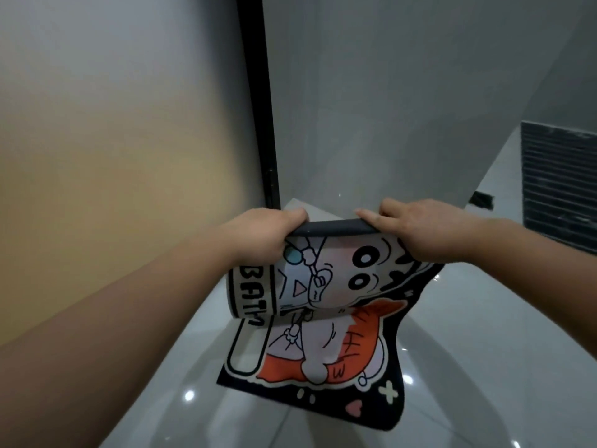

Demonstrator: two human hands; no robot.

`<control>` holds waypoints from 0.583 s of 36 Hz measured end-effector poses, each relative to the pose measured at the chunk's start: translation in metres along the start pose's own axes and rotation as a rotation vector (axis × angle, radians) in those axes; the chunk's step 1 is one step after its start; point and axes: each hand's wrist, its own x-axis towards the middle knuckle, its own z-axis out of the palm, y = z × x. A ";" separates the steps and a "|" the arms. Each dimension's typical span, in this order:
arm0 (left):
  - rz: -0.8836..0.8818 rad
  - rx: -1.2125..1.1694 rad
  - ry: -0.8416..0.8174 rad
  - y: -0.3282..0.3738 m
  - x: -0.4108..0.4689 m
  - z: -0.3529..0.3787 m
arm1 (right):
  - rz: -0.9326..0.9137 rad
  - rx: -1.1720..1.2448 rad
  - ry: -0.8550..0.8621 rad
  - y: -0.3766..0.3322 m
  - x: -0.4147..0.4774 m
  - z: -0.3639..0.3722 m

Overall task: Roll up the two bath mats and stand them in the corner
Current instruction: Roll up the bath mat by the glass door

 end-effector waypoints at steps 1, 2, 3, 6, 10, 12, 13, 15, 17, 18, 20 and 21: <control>-0.001 0.017 -0.007 -0.003 -0.001 0.004 | -0.010 0.021 -0.014 0.000 -0.001 0.002; 0.001 0.032 -0.018 -0.004 -0.003 0.007 | -0.021 0.046 -0.030 0.001 -0.002 0.004; 0.003 0.049 -0.029 -0.005 -0.004 0.010 | -0.032 0.072 -0.043 0.001 -0.003 0.006; 0.016 0.087 -0.009 -0.012 -0.005 0.018 | -0.061 0.074 -0.029 -0.001 -0.005 0.012; 0.056 0.198 0.088 -0.020 0.000 0.014 | -0.082 0.001 0.039 -0.005 -0.005 0.017; 0.030 0.245 0.107 -0.019 0.002 0.009 | -0.079 0.024 0.067 -0.005 -0.005 0.019; 0.005 0.258 0.109 -0.017 0.002 0.008 | -0.090 0.033 0.089 -0.005 -0.006 0.019; -0.019 0.268 0.128 -0.015 0.001 0.010 | -0.120 0.043 0.137 -0.006 -0.008 0.018; 0.001 0.265 0.135 -0.015 0.000 0.015 | -0.127 0.039 0.186 -0.007 -0.010 0.020; 0.011 0.257 0.124 -0.016 -0.002 0.018 | -0.132 0.021 0.224 -0.007 -0.011 0.023; 0.026 0.223 0.095 -0.019 -0.004 0.020 | -0.136 -0.002 0.285 -0.007 -0.011 0.025; 0.044 0.205 0.089 -0.019 -0.006 0.020 | -0.137 -0.009 0.288 -0.006 -0.011 0.025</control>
